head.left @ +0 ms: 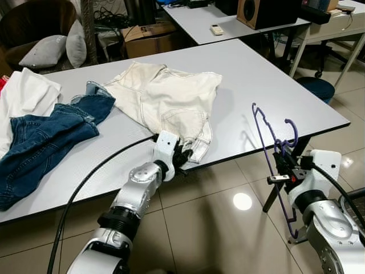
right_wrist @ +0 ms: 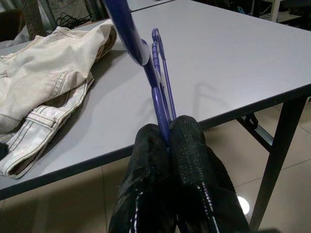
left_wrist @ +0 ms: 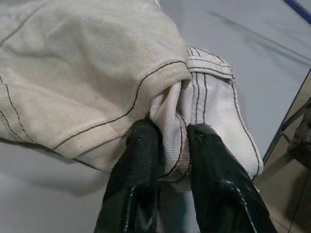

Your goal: Hang hanger

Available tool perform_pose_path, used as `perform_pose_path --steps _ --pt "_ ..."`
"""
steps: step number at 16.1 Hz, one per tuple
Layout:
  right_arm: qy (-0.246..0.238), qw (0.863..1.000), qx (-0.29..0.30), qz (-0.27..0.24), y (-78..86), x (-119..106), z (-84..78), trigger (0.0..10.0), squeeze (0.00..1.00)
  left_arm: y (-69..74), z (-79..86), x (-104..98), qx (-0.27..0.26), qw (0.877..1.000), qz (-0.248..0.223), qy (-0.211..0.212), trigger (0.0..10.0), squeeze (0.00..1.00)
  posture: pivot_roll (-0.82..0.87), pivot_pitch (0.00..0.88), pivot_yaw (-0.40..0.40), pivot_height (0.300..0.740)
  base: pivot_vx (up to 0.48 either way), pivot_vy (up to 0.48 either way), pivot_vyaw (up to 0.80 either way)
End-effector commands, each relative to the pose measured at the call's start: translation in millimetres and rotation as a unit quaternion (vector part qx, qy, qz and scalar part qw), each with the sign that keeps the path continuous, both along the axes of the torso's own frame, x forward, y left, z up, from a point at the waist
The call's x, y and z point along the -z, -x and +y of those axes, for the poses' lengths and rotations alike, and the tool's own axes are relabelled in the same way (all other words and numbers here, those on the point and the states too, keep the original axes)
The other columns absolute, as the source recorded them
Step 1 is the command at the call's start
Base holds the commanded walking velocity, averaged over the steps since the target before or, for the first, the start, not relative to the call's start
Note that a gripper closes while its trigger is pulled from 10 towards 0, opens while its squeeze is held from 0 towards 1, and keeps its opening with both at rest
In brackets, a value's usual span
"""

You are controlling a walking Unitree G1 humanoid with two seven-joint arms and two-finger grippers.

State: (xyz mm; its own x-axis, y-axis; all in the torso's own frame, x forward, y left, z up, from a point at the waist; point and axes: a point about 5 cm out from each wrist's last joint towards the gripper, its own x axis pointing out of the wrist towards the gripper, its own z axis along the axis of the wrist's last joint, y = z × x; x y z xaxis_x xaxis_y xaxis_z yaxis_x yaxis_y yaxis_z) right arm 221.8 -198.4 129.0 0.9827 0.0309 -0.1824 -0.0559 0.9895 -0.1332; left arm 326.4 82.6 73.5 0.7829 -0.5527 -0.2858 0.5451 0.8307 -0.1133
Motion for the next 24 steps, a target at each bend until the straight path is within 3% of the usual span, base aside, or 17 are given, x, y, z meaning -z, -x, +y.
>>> perform_pose_path --steps 1,3,5,6,9,10,12,13,15,17,19,20,24 --pt "0.007 1.000 0.000 -0.011 -1.6 -2.5 -0.5 10.0 0.00 -7.4 2.0 -11.2 -0.004 1.000 -0.016 0.020 0.0 0.00 -0.12 0.000 0.104 0.740 0.000 0.000 0.00" --pt "0.004 1.000 -0.006 -0.015 -2.8 -3.9 0.7 10.0 0.00 -12.8 3.5 -20.1 -0.010 0.999 -0.021 0.047 0.0 0.00 -0.12 0.000 0.103 0.740 0.000 0.000 0.00" --pt "0.005 1.000 -0.012 -0.022 -4.2 -5.9 0.3 10.0 0.00 -27.7 5.2 -47.1 -0.010 0.995 -0.047 0.092 0.0 0.00 -0.11 0.000 0.100 0.740 0.000 0.000 0.00" --pt "0.005 1.000 -0.016 -0.026 -4.8 -7.3 0.1 10.0 0.00 -32.5 5.3 -56.5 -0.005 0.994 -0.059 0.094 0.0 0.00 -0.11 0.000 0.100 0.740 0.000 0.000 0.00" --pt "-0.007 0.997 -0.060 -0.052 -7.3 -17.0 -0.4 10.0 0.00 -53.0 2.6 -113.5 0.032 0.985 -0.136 0.100 0.0 0.00 -0.08 0.000 0.100 0.740 0.000 0.000 0.00" --pt "0.003 0.989 -0.136 -0.066 -1.1 -25.6 5.3 10.0 0.00 -65.8 6.5 -157.0 0.046 0.977 -0.188 0.094 0.0 0.00 -0.08 0.000 0.115 0.740 0.000 0.000 0.00" --pt "0.016 0.983 -0.168 -0.069 3.7 -28.6 7.1 10.0 0.00 -70.3 7.9 -177.2 0.062 0.972 -0.210 0.084 0.0 0.00 -0.09 0.000 0.126 0.740 0.000 0.000 0.00" --pt "0.021 0.982 -0.172 -0.074 6.7 -31.4 4.5 10.0 0.00 -70.8 6.3 -190.9 0.088 0.967 -0.233 0.055 0.0 0.00 -0.09 0.000 0.136 0.740 0.000 0.000 0.00" --pt "0.021 0.984 -0.153 -0.087 4.4 -36.0 -0.9 10.0 0.00 -69.3 4.8 -197.9 0.117 0.961 -0.248 0.023 0.0 0.00 -0.08 0.000 0.133 0.740 0.000 0.000 0.00" --pt "0.029 0.984 -0.140 -0.105 2.5 -42.9 -8.4 10.0 0.00 -70.5 7.6 -200.9 0.112 0.960 -0.255 0.014 0.0 0.00 -0.08 0.000 0.132 0.740 0.000 0.000 0.00" --pt "0.039 0.980 -0.165 -0.106 4.6 -47.4 -8.8 10.0 0.00 -71.2 13.5 -201.2 0.095 0.961 -0.259 0.018 0.0 0.00 -0.06 0.000 0.120 0.740 0.000 0.000 0.00" --pt "0.045 0.977 -0.180 -0.105 1.9 -47.6 -7.2 10.0 0.00 -67.2 13.3 -198.2 0.117 0.959 -0.257 0.012 0.0 0.00 -0.06 0.000 0.119 0.740 0.000 0.000 0.00" --pt "0.044 0.965 -0.244 -0.086 2.6 -44.1 5.5 10.0 0.00 -65.6 12.5 -191.7 0.120 0.960 -0.251 0.009 0.0 0.00 -0.06 0.000 0.108 0.740 0.000 0.000 0.00"
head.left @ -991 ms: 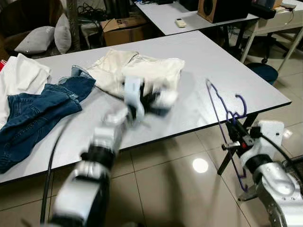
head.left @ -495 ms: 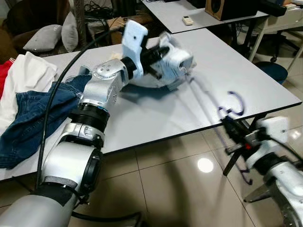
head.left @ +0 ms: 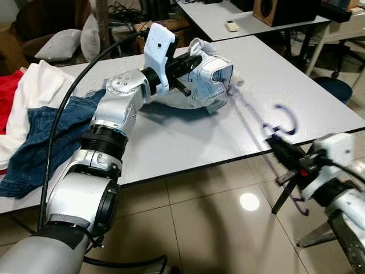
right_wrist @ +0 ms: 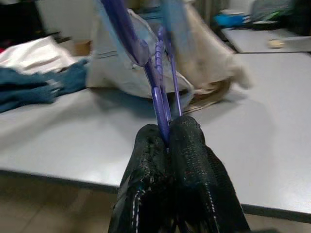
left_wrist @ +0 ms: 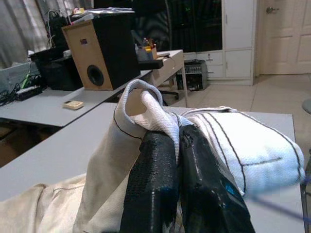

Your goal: Hang hanger

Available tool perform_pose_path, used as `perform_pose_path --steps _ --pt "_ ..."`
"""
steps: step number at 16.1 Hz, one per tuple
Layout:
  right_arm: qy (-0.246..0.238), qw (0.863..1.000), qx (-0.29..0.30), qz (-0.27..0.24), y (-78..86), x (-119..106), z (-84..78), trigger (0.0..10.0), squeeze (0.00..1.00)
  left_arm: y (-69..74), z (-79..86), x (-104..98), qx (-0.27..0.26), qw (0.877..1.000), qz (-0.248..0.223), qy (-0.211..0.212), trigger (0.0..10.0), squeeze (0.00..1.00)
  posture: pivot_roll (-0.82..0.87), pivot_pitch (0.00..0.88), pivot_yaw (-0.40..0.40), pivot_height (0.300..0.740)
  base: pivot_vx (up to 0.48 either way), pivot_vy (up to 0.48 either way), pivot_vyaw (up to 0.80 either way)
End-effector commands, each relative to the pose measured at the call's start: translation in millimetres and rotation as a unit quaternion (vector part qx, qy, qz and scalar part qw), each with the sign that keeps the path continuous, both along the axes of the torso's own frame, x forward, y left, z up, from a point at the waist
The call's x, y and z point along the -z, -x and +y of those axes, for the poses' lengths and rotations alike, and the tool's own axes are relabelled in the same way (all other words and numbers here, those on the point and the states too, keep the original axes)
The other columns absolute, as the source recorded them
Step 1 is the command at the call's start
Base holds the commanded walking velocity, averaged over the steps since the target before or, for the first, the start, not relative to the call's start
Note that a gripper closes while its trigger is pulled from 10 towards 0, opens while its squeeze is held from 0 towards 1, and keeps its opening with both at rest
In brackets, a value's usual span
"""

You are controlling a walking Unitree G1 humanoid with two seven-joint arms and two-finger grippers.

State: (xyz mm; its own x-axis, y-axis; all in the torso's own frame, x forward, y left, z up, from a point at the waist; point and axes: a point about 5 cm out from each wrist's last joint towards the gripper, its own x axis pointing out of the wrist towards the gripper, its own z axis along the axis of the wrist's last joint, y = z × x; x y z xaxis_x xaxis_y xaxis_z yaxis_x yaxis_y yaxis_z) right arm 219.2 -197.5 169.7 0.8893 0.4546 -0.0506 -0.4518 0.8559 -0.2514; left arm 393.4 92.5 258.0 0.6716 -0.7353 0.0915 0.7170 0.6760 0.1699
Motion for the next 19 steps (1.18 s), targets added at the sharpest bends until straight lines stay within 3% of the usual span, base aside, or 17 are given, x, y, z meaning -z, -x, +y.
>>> perform_pose_path --steps 1,5,7,10,12,14,16,19 --pt "0.010 1.000 -0.027 -0.006 -1.8 -1.7 5.5 10.0 0.00 3.3 0.6 -5.6 0.011 1.000 -0.015 -0.009 0.0 0.00 -0.05 0.000 0.105 0.740 0.000 0.000 0.00" --pt "0.010 0.998 -0.057 -0.002 -2.8 -3.2 9.8 10.0 0.00 5.9 1.7 1.4 0.024 0.999 -0.007 -0.026 0.0 0.00 -0.05 0.000 0.097 0.740 0.000 0.000 0.00" --pt "0.006 0.999 -0.042 0.004 -7.6 -0.6 6.6 10.0 0.00 16.2 -0.6 10.0 0.080 0.996 -0.006 -0.049 0.0 0.00 -0.05 0.000 0.100 0.740 0.000 0.000 0.00" --pt "-0.012 0.999 0.009 0.046 -20.1 12.1 -6.1 10.0 0.00 34.4 -0.4 8.2 0.156 0.987 -0.018 -0.018 0.0 0.00 -0.05 0.000 0.102 0.740 0.000 0.000 0.00" --pt "-0.029 0.997 0.036 0.056 -28.8 14.7 -12.9 10.0 0.00 36.7 3.6 8.0 0.156 0.988 -0.015 -0.010 0.0 0.00 -0.05 0.000 0.095 0.740 0.000 0.000 0.00" --pt "-0.059 0.995 0.068 0.052 -47.7 11.8 -20.5 10.0 0.00 30.4 16.6 2.0 0.100 0.994 -0.011 0.032 0.0 0.00 -0.05 0.000 0.062 0.740 0.000 0.000 0.00" --pt "-0.063 0.995 0.062 0.051 -57.5 -0.8 -21.9 10.0 0.00 33.5 19.9 7.2 0.071 0.997 -0.004 0.035 0.0 0.00 -0.05 0.000 0.013 0.740 0.000 0.000 0.00" --pt "-0.047 0.995 0.049 0.071 -51.5 -1.1 -19.1 10.0 0.00 43.9 18.6 19.8 0.066 0.997 0.012 0.037 0.0 0.00 -0.06 0.000 -0.002 0.740 0.000 0.000 0.00"
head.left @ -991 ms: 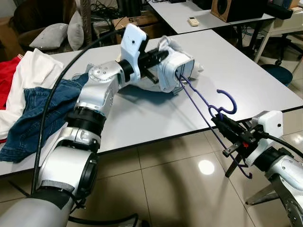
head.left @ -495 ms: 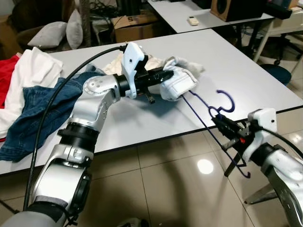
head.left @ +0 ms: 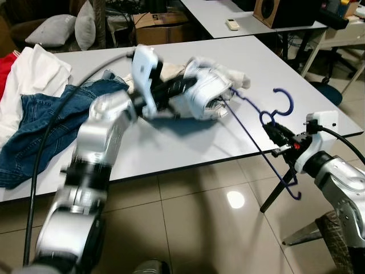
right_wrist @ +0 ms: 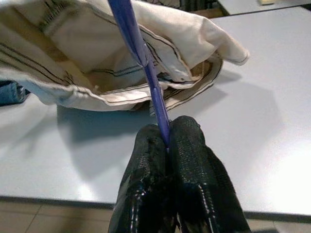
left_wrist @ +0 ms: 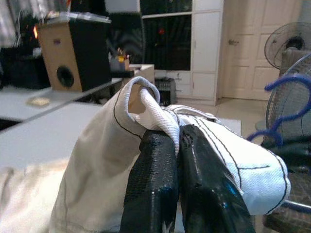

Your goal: Hang hanger

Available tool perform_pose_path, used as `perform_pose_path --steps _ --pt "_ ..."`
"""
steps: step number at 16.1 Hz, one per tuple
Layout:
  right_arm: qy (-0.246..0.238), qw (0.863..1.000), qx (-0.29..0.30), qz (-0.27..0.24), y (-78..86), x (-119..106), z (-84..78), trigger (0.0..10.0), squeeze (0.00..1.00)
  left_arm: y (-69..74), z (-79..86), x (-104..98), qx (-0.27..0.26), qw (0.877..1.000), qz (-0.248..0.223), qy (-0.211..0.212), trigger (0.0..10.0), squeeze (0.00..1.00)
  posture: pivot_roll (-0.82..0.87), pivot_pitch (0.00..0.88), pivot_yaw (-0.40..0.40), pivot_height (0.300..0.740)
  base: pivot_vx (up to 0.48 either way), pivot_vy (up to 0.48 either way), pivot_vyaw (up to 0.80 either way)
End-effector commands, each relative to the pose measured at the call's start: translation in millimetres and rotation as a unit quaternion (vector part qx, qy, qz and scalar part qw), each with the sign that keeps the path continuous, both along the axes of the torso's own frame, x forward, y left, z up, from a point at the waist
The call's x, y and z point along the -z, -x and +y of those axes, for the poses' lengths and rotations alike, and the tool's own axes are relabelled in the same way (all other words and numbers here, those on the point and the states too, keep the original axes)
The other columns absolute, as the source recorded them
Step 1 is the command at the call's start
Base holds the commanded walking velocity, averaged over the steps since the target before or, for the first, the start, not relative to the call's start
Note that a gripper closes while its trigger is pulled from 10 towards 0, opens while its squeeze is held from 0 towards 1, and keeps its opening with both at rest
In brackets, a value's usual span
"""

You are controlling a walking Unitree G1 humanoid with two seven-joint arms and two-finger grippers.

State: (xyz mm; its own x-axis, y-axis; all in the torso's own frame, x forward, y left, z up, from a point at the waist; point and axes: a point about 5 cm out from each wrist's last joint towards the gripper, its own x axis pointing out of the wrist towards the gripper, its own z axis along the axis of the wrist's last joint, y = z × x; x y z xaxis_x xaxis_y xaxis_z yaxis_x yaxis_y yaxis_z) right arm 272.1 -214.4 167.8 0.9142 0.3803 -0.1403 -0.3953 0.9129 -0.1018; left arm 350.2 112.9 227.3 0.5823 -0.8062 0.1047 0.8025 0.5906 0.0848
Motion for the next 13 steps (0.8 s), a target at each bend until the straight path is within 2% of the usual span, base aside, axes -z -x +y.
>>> perform_pose_path --steps 1,13 --pt "0.002 1.000 0.000 -0.001 2.9 -4.8 -1.2 10.0 0.00 3.1 -0.7 -8.0 0.001 1.000 -0.012 0.005 0.0 0.00 -0.06 0.000 -0.002 0.740 0.000 0.000 0.00" --pt "0.021 1.000 -0.014 0.010 4.2 -13.2 1.0 10.0 0.00 16.3 -4.9 2.2 0.010 1.000 0.010 -0.019 0.0 0.00 -0.08 0.000 0.007 0.740 0.000 0.000 0.00"
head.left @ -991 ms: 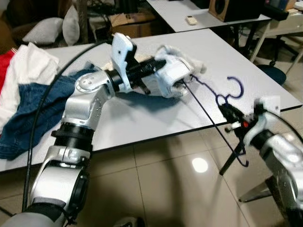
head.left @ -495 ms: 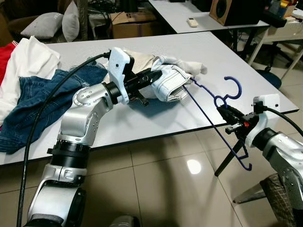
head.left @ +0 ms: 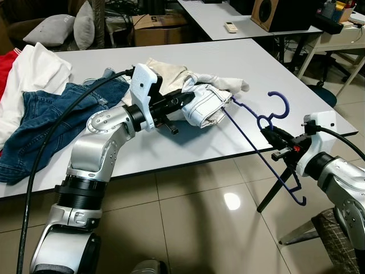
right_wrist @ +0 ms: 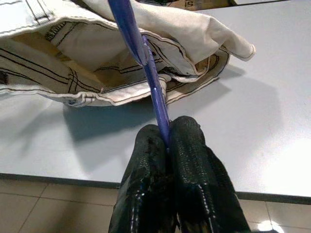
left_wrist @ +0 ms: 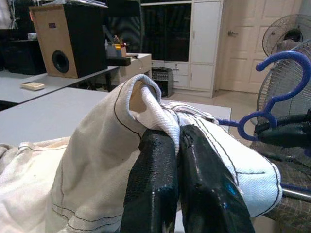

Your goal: Hang hanger

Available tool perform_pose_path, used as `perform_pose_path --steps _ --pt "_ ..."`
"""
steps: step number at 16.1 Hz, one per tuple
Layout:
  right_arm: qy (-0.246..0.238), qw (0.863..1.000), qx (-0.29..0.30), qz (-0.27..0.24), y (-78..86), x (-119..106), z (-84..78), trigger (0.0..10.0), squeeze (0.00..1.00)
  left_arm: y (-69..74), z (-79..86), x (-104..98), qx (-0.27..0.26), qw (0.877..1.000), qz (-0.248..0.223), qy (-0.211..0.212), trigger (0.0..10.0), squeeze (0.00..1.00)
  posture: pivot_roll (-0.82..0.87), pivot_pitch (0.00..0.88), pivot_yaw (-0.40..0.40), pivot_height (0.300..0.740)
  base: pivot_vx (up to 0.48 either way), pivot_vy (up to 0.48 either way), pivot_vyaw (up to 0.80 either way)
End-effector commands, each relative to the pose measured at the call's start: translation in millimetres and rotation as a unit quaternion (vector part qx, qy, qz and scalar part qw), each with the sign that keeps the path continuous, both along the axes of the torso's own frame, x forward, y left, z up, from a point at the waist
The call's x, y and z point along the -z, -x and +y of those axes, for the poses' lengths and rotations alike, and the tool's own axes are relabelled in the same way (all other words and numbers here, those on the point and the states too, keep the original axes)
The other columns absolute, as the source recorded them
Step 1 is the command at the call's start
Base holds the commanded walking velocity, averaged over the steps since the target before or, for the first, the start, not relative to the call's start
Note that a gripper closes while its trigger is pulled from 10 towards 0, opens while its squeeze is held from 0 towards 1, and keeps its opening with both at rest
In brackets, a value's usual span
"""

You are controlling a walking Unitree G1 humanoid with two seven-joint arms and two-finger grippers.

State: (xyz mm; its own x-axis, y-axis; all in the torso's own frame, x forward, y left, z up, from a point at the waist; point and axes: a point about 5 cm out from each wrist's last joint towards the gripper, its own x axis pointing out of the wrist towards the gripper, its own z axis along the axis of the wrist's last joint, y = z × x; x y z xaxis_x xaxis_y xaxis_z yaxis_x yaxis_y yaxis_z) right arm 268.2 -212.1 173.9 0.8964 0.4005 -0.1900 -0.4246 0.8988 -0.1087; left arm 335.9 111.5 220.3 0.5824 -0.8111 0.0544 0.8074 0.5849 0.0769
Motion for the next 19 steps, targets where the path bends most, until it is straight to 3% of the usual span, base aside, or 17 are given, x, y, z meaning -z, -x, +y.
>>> perform_pose_path --steps 1,5,7,8,9,10,11,12,13,14,15,16,18,19 --pt "0.004 1.000 0.004 -0.014 0.1 -7.9 -1.8 10.0 0.00 1.9 -4.8 -5.0 0.010 1.000 -0.008 -0.002 0.0 0.00 -0.08 0.000 0.008 0.740 0.000 0.000 0.00" --pt "-0.044 0.995 0.078 -0.038 -6.3 -3.9 -0.8 10.0 0.00 4.5 1.4 -8.0 0.013 1.000 -0.002 0.003 0.0 0.00 -0.06 0.000 0.077 0.740 0.000 0.000 0.00" --pt "-0.047 0.989 0.135 -0.046 -23.4 -3.5 -14.6 10.0 0.00 0.5 -2.6 -4.7 0.001 1.000 -0.002 -0.005 0.0 0.00 -0.06 0.000 0.069 0.740 0.000 0.000 0.00" --pt "-0.039 0.984 0.161 -0.071 -39.8 -17.7 -25.9 10.0 0.00 -4.9 -7.0 -15.0 -0.013 0.999 -0.020 0.021 0.0 0.00 -0.06 0.000 0.069 0.740 0.000 0.000 0.00" --pt "-0.035 0.981 0.173 -0.086 -45.9 -25.5 -30.5 10.0 0.00 -7.1 -8.0 -20.2 -0.021 0.999 -0.029 0.034 0.0 0.00 -0.05 0.000 0.042 0.740 0.000 0.000 0.00" --pt "-0.045 0.972 0.191 -0.129 -55.7 -47.6 -37.6 10.0 0.00 -11.4 -6.8 -33.2 -0.042 0.996 -0.047 0.067 0.0 0.00 -0.05 0.000 0.039 0.740 0.000 0.000 0.00" --pt "-0.097 0.953 0.196 -0.210 -63.2 -89.6 -42.8 10.0 0.00 -15.8 4.4 -56.6 -0.083 0.982 -0.073 0.155 0.0 0.00 -0.05 0.000 0.027 0.740 0.000 0.000 0.00" --pt "-0.114 0.948 0.182 -0.233 -62.4 -101.0 -40.7 10.0 0.00 -15.8 18.8 -62.2 -0.114 0.968 -0.068 0.214 0.0 0.00 -0.05 0.000 0.018 0.740 0.000 0.000 0.00" --pt "-0.111 0.954 0.171 -0.222 -60.8 -94.6 -37.5 10.0 0.00 -15.0 25.1 -55.9 -0.127 0.966 -0.056 0.217 0.0 0.00 -0.05 0.000 0.015 0.740 0.000 0.000 0.00" --pt "-0.078 0.974 0.134 -0.167 -52.7 -55.4 -24.2 10.0 0.00 -10.8 37.5 -7.5 -0.176 0.978 0.009 0.114 0.0 0.00 -0.05 0.000 0.013 0.740 0.000 0.000 0.00" --pt "-0.066 0.981 0.120 -0.134 -46.3 -35.4 -17.5 10.0 0.00 -7.1 43.9 19.9 -0.208 0.975 0.056 0.063 0.0 0.00 -0.05 0.000 0.014 0.740 0.000 0.000 0.00" --pt "-0.063 0.984 0.111 -0.123 -42.4 -27.8 -13.4 10.0 0.00 -4.2 47.2 30.3 -0.222 0.972 0.069 0.041 0.0 0.00 -0.05 0.000 0.019 0.740 0.000 0.000 0.00" --pt "-0.056 0.992 0.088 -0.075 -24.5 6.6 0.8 10.0 0.00 17.6 51.5 70.7 -0.250 0.958 0.140 0.019 0.0 0.00 -0.06 0.000 0.029 0.740 0.000 0.000 0.00" --pt "-0.060 0.992 0.099 -0.057 -19.7 16.2 0.7 10.0 0.00 27.5 42.4 83.7 -0.235 0.956 0.172 0.010 0.0 0.00 -0.06 0.000 0.029 0.740 0.000 0.000 0.00"
